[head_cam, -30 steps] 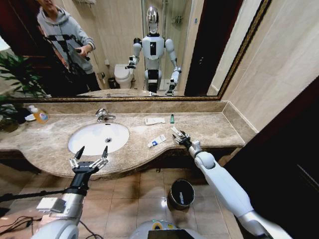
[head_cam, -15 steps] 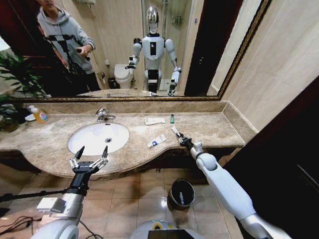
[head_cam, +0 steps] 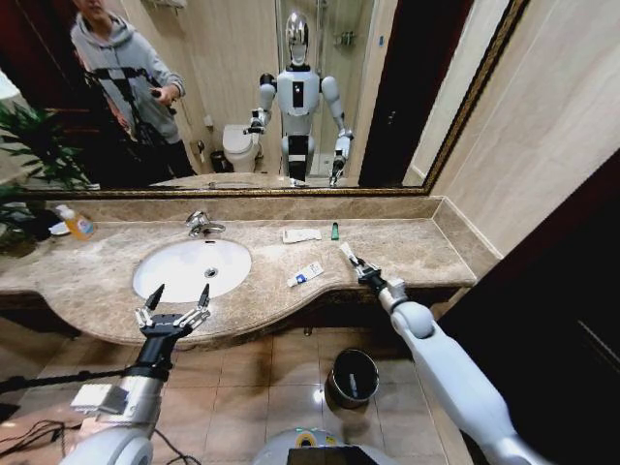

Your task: Pick up the trash from the sink and place it in the trash bin.

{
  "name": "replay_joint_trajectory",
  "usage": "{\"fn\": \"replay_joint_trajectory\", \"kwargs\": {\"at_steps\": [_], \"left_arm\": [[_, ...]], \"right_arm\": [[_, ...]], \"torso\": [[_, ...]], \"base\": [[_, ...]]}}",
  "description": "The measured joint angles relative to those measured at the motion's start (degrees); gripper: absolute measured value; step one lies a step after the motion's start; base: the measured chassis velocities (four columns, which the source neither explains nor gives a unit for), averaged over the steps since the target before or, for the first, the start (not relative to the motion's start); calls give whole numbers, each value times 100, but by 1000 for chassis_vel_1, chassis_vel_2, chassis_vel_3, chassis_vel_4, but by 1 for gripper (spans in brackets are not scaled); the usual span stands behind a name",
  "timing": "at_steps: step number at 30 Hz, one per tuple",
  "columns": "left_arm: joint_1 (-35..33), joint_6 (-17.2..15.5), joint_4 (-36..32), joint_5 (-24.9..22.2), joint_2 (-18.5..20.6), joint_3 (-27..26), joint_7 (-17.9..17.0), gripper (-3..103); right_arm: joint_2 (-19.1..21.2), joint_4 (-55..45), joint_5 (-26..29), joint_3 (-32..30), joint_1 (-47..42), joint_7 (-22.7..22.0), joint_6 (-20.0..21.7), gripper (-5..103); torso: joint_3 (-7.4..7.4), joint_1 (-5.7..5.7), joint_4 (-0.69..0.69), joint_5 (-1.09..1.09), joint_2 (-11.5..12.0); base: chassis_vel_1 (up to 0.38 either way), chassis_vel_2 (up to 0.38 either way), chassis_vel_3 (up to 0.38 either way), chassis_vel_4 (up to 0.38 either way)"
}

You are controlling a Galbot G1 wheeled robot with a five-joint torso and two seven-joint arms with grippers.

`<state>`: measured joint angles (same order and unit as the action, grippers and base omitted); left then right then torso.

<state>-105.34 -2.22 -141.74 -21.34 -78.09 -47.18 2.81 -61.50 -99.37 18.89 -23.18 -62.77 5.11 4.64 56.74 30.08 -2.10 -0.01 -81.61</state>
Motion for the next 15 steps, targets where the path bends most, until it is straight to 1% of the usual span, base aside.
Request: {"fn": "replay_joint_trajectory", "kwargs": {"at_steps": [3,5,6,9,11,13,15], "left_arm": [[0,0,0,0,0,0,-1,100],[0,0,0,0,0,-1,-2,100],[0,0,0,0,0,-1,-2,100],[0,0,0,0,0,0,-2,100],[0,0,0,0,0,0,-1,100],[0,0,0,0,0,0,-1,100],[0,0,0,0,0,0,-2,100]], "right_arm": [[-1,-305,-10,-196,-354,-63,-36,18],[-99,-706,-58,-493,-847,-96,-49,18],[-99,-706,-58,-493,-847,-96,-49,18],[-425,-1238,-182,-926,-1690,-125,-90,18],[-505,-1323,-239,-1001,-1860,-125,-136,18],[-795,-1572,-451,-1194,-2358,-113,-321,18],[-865,-1618,-499,-1226,-2457,-106,-354,18]], "torso": [[0,0,-1,3,0],[0,0,-2,1,0],[0,0,-2,1,0],[0,0,-1,2,0],[0,0,0,1,0],[0,0,-1,1,0],[0,0,0,1,0]], "base": [[0,0,0,0],[0,0,0,0],[0,0,0,0],[0,0,0,0],[0,0,0,0],[0,0,0,0],[0,0,0,0]]}}
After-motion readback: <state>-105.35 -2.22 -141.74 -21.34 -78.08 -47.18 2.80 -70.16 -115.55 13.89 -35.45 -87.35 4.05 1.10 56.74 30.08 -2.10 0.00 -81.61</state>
